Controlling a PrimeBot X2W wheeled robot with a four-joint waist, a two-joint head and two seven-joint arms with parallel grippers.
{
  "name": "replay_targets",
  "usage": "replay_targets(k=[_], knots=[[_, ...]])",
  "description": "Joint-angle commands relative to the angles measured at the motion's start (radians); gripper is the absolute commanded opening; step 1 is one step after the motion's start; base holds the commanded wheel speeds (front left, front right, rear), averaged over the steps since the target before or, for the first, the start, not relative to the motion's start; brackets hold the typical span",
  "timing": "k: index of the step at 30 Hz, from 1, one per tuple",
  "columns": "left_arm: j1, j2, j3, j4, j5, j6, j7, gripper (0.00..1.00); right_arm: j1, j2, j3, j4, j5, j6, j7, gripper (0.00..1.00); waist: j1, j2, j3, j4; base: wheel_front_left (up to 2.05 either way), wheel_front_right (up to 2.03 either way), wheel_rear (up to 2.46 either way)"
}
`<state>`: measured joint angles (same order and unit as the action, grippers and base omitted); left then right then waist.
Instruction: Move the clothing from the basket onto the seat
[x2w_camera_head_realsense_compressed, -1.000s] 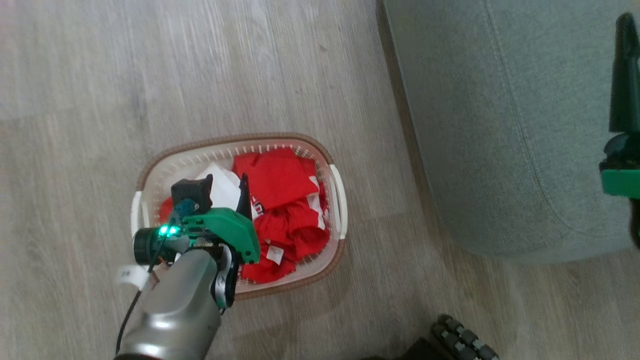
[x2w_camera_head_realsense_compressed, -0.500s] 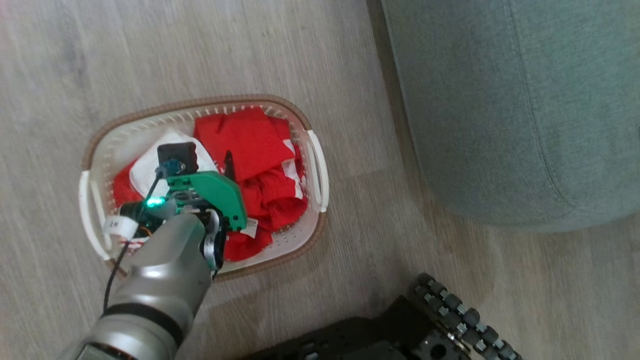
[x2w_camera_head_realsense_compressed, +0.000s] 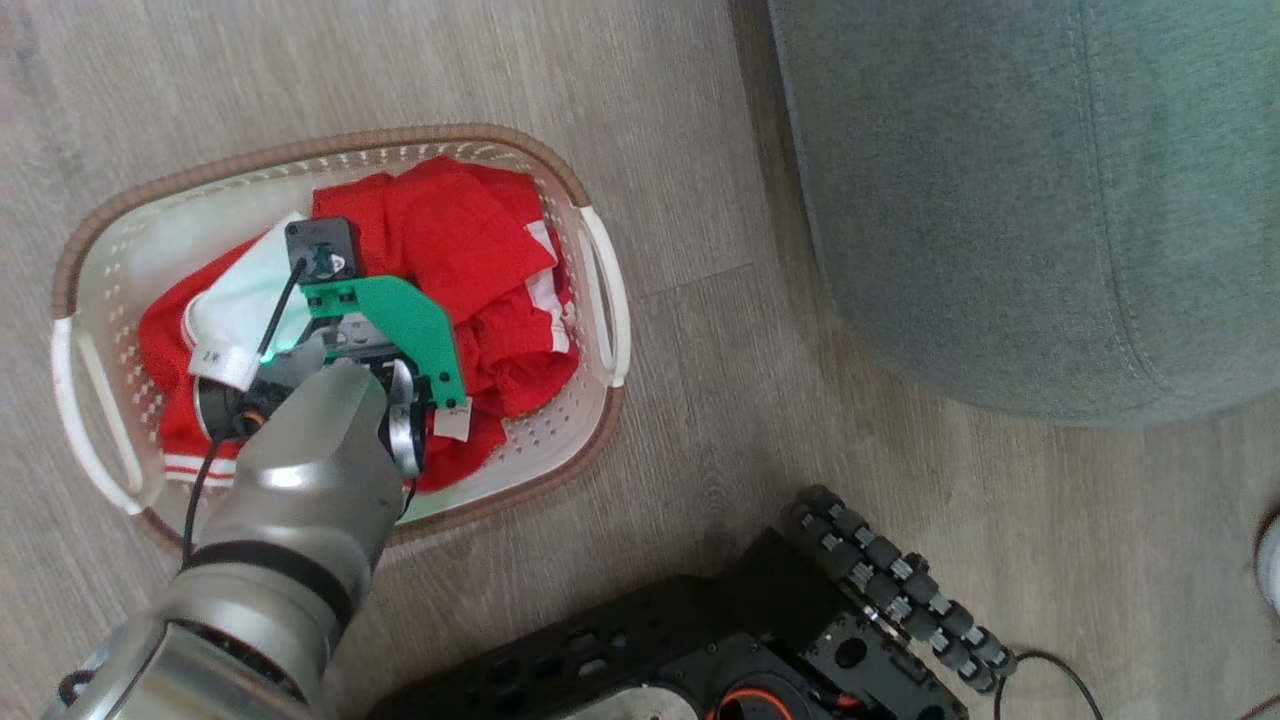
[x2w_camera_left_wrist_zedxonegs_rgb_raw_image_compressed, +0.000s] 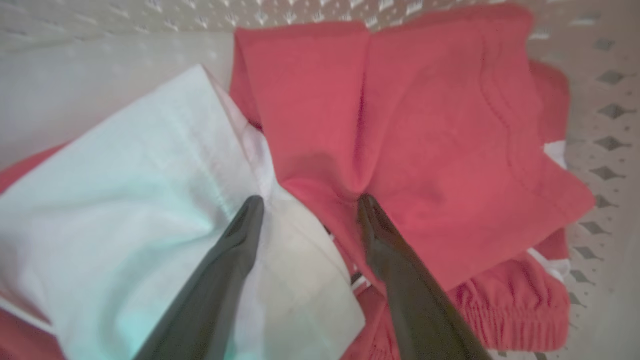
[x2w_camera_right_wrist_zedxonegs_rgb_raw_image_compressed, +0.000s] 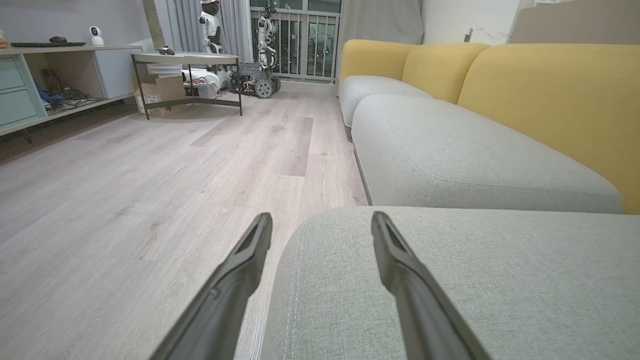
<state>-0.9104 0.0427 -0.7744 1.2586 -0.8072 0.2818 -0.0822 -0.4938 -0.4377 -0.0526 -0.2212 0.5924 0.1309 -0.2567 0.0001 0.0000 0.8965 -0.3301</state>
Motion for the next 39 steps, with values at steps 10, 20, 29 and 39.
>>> replay_targets(k=[10, 20, 29, 39], knots=[[0.000, 0.008, -0.038, 0.004, -0.040, -0.017, 0.039, 0.00, 0.009, -0.005, 0.005, -0.022, 0.010, 0.000, -0.005, 1.00, -0.0001, 0.0000, 0.020, -0.005, 0.00, 0.00, 0.00], [0.028, 0.008, -0.061, -0.012, -0.079, -0.054, -0.029, 0.00, 0.011, -0.005, 0.019, -0.016, 0.003, 0.000, -0.005, 1.00, -0.0001, 0.0000, -0.059, 0.016, 0.00, 0.00, 0.00], [0.106, 0.008, -0.094, -0.075, -0.155, -0.105, -0.118, 0.00, 0.057, -0.017, 0.033, -0.014, -0.011, 0.000, -0.005, 1.00, -0.0001, 0.0000, -0.209, 0.068, 0.00, 0.00, 0.00], [0.169, 0.008, -0.162, -0.128, -0.182, -0.153, -0.174, 0.00, 0.128, -0.023, 0.064, 0.006, -0.036, 0.000, -0.005, 1.00, -0.0001, 0.0000, -0.401, 0.137, 0.00, 0.00, 0.00]])
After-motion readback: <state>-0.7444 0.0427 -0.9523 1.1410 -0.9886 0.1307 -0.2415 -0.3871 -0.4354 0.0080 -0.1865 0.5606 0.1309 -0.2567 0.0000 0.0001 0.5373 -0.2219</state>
